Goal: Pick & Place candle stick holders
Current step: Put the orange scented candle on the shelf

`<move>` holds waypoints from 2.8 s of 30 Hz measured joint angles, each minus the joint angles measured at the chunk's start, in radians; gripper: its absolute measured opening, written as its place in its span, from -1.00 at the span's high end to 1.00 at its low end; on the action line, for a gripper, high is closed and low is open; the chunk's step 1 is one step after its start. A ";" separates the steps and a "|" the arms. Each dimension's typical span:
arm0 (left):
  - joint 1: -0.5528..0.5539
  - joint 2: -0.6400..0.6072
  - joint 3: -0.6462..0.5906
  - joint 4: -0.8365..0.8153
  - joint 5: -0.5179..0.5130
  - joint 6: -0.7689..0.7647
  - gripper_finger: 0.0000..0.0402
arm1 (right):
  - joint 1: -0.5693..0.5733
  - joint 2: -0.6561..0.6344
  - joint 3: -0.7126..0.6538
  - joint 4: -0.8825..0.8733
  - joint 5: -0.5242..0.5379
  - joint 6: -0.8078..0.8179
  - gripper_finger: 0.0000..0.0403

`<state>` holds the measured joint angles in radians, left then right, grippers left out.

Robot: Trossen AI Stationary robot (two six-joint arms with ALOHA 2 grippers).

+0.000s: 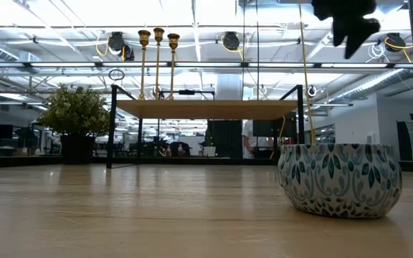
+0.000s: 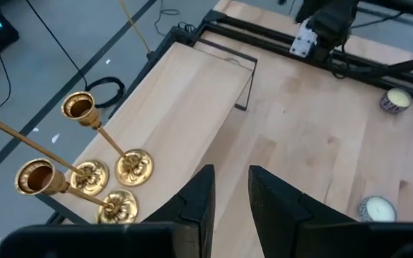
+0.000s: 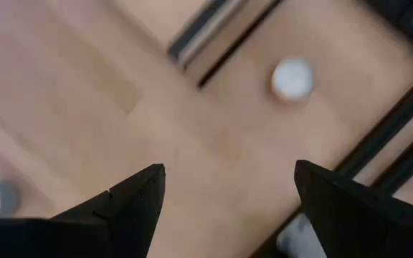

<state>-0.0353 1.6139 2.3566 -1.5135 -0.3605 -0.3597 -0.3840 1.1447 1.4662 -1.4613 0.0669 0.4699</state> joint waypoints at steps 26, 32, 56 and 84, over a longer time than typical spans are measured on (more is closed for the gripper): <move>0.000 0.009 0.000 0.000 0.022 -0.015 0.57 | -0.167 0.089 -0.233 0.108 0.166 -0.022 -0.51; 0.000 0.009 0.000 0.000 0.022 -0.015 0.57 | -0.234 0.087 -0.385 0.254 0.165 -0.113 -0.51; 0.000 0.009 0.000 0.000 0.022 -0.068 0.57 | -0.239 0.087 -0.451 0.480 0.165 -0.351 -0.83; 0.000 0.009 0.000 0.000 0.048 -0.068 0.57 | -0.337 0.088 -0.471 0.522 0.089 -0.401 -0.96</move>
<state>-0.0353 1.6234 2.3562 -1.5139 -0.3122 -0.4274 -0.7206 1.2327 0.9956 -0.9389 0.1562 0.0691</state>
